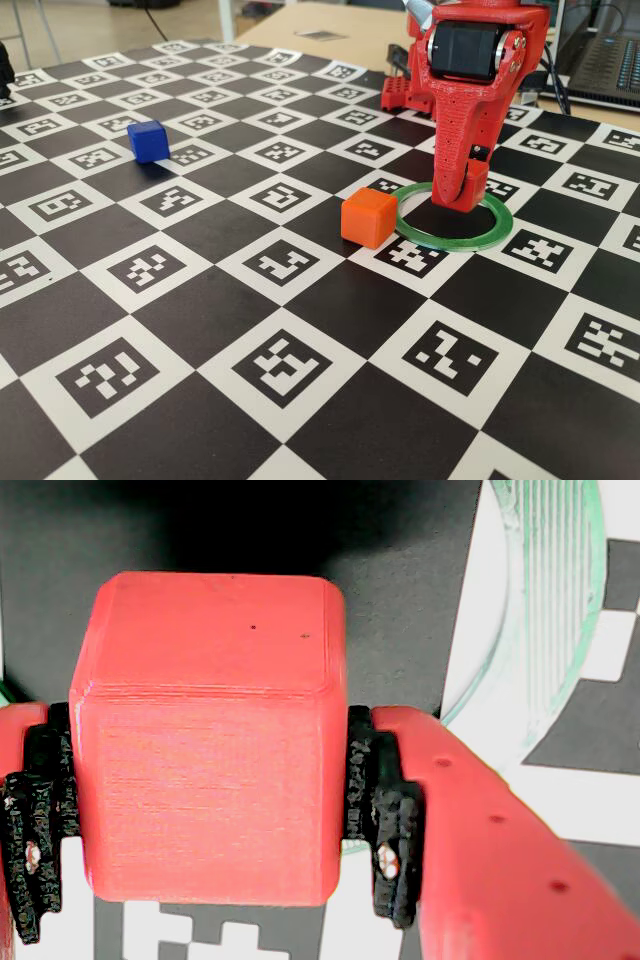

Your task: Grab the red cube then put it in the green circle then put the blue cube on top and finally the orange cube on top

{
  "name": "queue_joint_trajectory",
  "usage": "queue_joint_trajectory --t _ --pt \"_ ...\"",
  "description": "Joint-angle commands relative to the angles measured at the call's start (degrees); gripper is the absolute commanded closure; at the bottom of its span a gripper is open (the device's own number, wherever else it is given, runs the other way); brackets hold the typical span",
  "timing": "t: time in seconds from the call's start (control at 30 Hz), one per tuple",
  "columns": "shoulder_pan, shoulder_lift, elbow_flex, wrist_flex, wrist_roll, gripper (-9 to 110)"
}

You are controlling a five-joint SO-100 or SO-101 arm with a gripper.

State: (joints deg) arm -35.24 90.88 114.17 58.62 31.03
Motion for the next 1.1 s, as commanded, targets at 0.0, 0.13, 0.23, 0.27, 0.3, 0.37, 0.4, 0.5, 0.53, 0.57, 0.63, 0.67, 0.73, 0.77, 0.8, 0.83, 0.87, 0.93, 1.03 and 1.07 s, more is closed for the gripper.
queue_joint_trajectory --t 0.0,0.13,0.23,0.27,0.3,0.37,0.4,0.5,0.53,0.57,0.63,0.67,0.73,0.77,0.8,0.83,0.87,0.93,1.03,1.07 --pt "0.4 1.9 -0.1 -1.0 -0.6 92" --pt "0.2 1.9 0.5 -1.5 -1.7 92" --pt "0.3 1.8 0.7 -1.6 -2.1 92" --pt "0.3 1.6 0.7 -1.6 -2.2 92" --pt "0.4 1.5 0.8 -1.8 -2.3 92" --pt "0.7 1.3 0.8 -2.1 -2.4 92" --pt "0.8 1.2 0.8 -2.2 -2.5 92" --pt "0.9 0.9 0.8 -2.5 -2.6 92" --pt "1.0 0.7 0.8 -2.6 -2.6 92" --pt "1.0 0.5 0.8 -2.8 -2.6 92" --pt "1.1 0.3 0.8 -3.2 -2.6 92" --pt "1.1 0.1 0.8 -3.4 -2.8 92" --pt "1.1 -0.1 0.8 -3.6 -3.1 92" --pt "1.1 -0.2 0.8 -3.6 -3.3 92" --pt "1.3 -0.4 0.8 -3.6 -3.3 92" --pt "1.4 -0.5 0.8 -3.6 -3.3 92" --pt "1.6 -0.6 0.8 -3.6 -3.3 92" --pt "1.8 -0.6 0.9 -3.6 -3.5 92" --pt "1.9 -0.7 0.9 -3.3 -3.7 92" --pt "1.9 -0.7 1.0 -3.3 -3.8 92"
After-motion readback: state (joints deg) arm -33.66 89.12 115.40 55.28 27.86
